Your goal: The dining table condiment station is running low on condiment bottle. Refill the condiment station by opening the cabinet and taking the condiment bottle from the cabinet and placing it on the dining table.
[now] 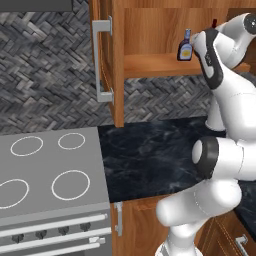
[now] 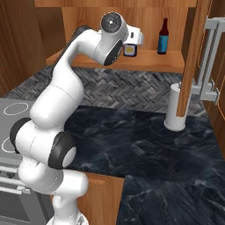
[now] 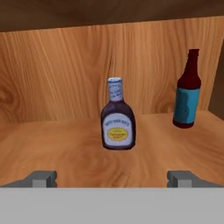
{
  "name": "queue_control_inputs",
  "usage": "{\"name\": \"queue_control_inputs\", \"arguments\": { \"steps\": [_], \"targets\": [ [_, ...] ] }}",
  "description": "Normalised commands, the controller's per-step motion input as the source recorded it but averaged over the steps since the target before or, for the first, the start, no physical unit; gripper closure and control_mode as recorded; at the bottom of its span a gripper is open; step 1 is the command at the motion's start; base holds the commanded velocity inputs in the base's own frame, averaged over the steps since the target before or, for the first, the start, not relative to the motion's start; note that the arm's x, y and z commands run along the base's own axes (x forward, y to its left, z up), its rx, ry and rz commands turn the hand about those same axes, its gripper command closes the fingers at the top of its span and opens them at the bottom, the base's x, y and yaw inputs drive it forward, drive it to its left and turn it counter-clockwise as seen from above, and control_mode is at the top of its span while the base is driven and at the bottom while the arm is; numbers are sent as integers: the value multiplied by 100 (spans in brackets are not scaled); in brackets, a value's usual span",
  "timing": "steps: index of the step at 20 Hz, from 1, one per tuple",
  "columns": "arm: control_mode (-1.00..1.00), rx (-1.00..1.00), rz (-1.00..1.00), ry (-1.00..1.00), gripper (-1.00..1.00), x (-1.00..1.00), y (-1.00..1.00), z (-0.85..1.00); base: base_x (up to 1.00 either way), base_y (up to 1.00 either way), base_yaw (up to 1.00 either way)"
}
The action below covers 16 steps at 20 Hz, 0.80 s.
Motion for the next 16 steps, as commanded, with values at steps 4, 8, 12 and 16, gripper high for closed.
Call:
{"name": "queue_control_inputs", "arguments": {
  "steps": [4,8,12,16],
  "targets": [
    [-100,0,6,4,-100,45,0,-18,0,0,0],
    [-100,0,5,0,-100,45,0,-11,0,0,0],
    [-100,0,3,0,-100,47,0,-1,0,0,0],
    [-100,0,0,0,-100,44,0,0,0,0,0]
  ]
}}
